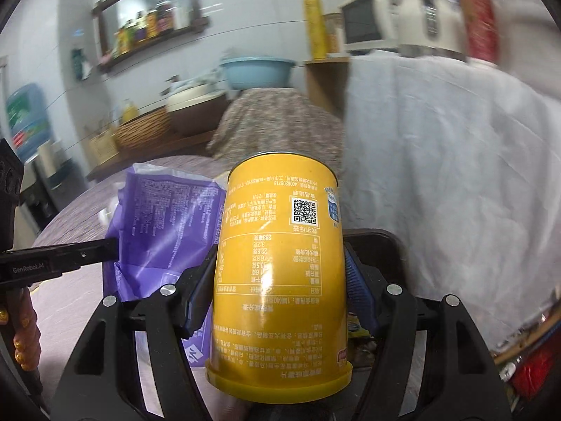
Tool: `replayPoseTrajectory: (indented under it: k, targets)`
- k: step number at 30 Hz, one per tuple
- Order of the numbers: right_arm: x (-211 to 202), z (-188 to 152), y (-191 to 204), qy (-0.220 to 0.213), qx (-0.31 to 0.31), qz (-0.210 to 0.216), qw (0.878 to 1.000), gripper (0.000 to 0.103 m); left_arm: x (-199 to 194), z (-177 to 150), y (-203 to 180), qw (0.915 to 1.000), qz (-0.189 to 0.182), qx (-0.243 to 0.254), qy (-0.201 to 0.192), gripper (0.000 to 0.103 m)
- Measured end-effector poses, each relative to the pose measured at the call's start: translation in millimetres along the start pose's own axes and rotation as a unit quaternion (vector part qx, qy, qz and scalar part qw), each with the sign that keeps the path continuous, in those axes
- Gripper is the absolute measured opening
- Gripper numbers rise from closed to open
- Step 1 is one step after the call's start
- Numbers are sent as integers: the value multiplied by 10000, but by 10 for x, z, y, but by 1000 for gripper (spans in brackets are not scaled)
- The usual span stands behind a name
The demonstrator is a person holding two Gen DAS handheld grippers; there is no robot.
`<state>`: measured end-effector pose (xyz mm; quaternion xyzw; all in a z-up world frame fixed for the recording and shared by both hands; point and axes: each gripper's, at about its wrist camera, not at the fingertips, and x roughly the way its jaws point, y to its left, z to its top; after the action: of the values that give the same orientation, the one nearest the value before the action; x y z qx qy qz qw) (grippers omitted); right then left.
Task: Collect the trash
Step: 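Carry purple bag and yellow cup over the black bin and open both tools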
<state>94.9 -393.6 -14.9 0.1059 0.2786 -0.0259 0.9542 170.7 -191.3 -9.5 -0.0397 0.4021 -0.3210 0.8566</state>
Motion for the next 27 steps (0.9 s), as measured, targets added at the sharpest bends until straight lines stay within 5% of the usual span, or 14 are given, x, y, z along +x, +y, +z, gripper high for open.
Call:
replayPoseTrajectory:
  k: [10, 22, 24, 27]
  targets:
    - [18, -134, -967, 16, 686, -822, 9943, 67, 1345, 203, -809, 9944, 283, 648, 789, 4]
    - [260, -365, -1266, 295, 870, -891, 9918, 67, 2136, 175, -849, 9854, 736, 846, 1285, 6]
    - [312, -390, -1268, 305, 855, -905, 9917, 67, 2160, 159, -824, 9852, 720, 774, 1346, 15]
    - [359, -413, -1292, 333, 897, -902, 9913, 67, 2094, 163, -818, 9881, 670, 703, 1195, 46]
